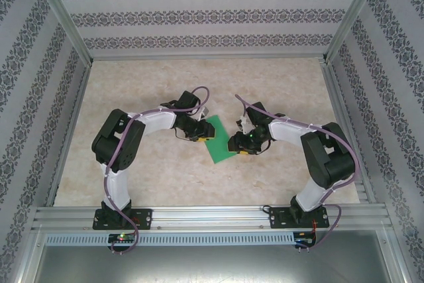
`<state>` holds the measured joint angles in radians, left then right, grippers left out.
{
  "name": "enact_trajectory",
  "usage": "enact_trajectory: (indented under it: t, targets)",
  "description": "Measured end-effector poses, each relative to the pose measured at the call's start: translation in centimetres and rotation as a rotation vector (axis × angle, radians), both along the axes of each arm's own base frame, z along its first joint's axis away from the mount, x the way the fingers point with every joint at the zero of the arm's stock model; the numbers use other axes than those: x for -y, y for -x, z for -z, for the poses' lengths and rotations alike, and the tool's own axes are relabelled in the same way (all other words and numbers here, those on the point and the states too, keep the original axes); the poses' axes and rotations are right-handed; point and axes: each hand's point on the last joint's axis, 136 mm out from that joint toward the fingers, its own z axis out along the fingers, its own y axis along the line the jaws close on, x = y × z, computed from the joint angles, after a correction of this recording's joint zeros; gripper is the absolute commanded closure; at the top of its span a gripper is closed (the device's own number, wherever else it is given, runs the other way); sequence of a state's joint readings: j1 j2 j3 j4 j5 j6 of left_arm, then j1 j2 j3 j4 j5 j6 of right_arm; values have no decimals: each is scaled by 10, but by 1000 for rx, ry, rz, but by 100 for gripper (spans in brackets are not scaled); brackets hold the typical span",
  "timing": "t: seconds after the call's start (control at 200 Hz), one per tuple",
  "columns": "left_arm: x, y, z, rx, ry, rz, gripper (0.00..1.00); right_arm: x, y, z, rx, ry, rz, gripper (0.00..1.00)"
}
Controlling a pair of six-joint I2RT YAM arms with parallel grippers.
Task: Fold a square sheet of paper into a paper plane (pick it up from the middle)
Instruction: Third fold the triangle at the center of the table.
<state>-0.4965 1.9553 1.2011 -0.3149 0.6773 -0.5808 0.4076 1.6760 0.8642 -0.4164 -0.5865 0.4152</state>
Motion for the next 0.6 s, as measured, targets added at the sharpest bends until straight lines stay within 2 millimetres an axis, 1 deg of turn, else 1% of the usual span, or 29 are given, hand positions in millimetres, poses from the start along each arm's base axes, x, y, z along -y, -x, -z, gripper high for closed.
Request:
enact_trajectory:
  t: [0.18,0.33,0.6]
  targets:
    - [-2,3,10,-18,-22,14,64,-6,2,-5,-11,-43,-14,55]
    - [-2,1,9,-13,-24,22,64,-11,4,-10,-15,-79,-22,58]
    - [-1,1,9,-5,-26,35,63,-18,0,-28,17,-158,-14,66]
